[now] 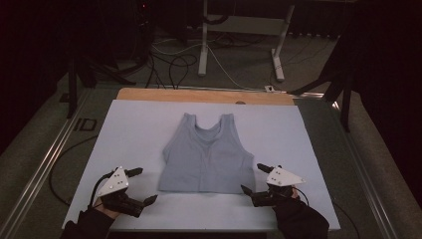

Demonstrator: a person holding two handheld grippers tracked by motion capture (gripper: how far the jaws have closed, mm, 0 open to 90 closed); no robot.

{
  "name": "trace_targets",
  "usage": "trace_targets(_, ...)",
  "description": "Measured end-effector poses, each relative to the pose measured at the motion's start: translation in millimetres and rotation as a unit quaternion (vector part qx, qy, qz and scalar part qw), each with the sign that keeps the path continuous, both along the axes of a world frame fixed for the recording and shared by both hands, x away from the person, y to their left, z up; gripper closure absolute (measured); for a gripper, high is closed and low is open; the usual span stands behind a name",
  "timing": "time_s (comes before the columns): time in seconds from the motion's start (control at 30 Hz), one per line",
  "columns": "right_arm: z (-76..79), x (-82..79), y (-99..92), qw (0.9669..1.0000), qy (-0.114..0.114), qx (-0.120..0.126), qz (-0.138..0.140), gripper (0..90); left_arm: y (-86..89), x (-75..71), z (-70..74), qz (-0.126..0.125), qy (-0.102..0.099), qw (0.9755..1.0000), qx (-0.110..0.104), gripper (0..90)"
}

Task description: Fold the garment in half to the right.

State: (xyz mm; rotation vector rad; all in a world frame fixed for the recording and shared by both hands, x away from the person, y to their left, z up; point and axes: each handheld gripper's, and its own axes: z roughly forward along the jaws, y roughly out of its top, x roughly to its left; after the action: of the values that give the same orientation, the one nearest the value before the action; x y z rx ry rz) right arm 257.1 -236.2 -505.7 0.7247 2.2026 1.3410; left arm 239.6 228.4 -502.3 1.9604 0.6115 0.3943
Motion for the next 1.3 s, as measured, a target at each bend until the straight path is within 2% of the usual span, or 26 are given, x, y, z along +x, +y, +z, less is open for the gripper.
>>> trace_targets(0.03, 7.5, -0.2, 4.4, 1.0, 0.0, -0.001, 0.004, 9.4, -0.9, 0.0, 4.3, 0.001, 0.001, 1.0, 0.002, 0.2)
trace_targets(0.17, 15.9, 2.7, 8.1, 0.9999, -0.004, 0.004, 0.01, 9.3, -1.7, 1.7, 9.1, 0.004, 0.005, 1.0, -0.002, 0.2)
trace_targets(0.27, 27.2, 7.8, 11.8, 0.9998, -0.011, 0.005, 0.013, 9.3, -3.9, 3.7, 15.3, 0.005, 0.003, 1.0, 0.005, 0.2)
trace_targets(0.43, 44.4, 21.3, 17.0, 0.9995, -0.023, 0.012, 0.018, 9.4, -7.4, 5.6, 24.3, 0.005, 0.001, 0.9998, 0.017, 0.2)
trace_targets(0.57, 55.4, 33.0, 24.6, 0.9991, -0.029, 0.018, 0.024, 9.4, -8.2, 6.7, 28.4, 0.004, 0.003, 0.9999, 0.013, 0.2)
trace_targets(0.8, 71.2, 55.1, 46.5, 0.9979, -0.042, 0.003, 0.049, 9.4, -13.9, 6.3, 36.2, 0.008, 0.006, 0.9998, 0.019, 0.2)
trace_targets(0.87, 76.6, 62.4, 53.3, 0.9973, -0.046, 0.006, 0.057, 9.4, -16.6, 5.8, 38.8, 0.011, 0.006, 0.9997, 0.022, 0.2)
trace_targets(1.0, 81.4, 70.5, 61.9, 0.997, -0.045, 0.011, 0.063, 9.4, -20.4, 5.7, 42.3, 0.017, 0.005, 0.9996, 0.022, 0.2)
trace_targets(1.03, 83.0, 79.2, 70.5, 0.9964, -0.047, 0.009, 0.07, 9.4, -22.5, 6.4, 43.6, 0.019, 0.007, 0.9995, 0.023, 0.2)
trace_targets(1.3, 84.7, 99.3, 92.0, 0.9956, -0.041, 0.001, 0.085, 9.4, -33.8, 6.1, 46.1, 0.026, 0.015, 0.999, 0.032, 0.2)
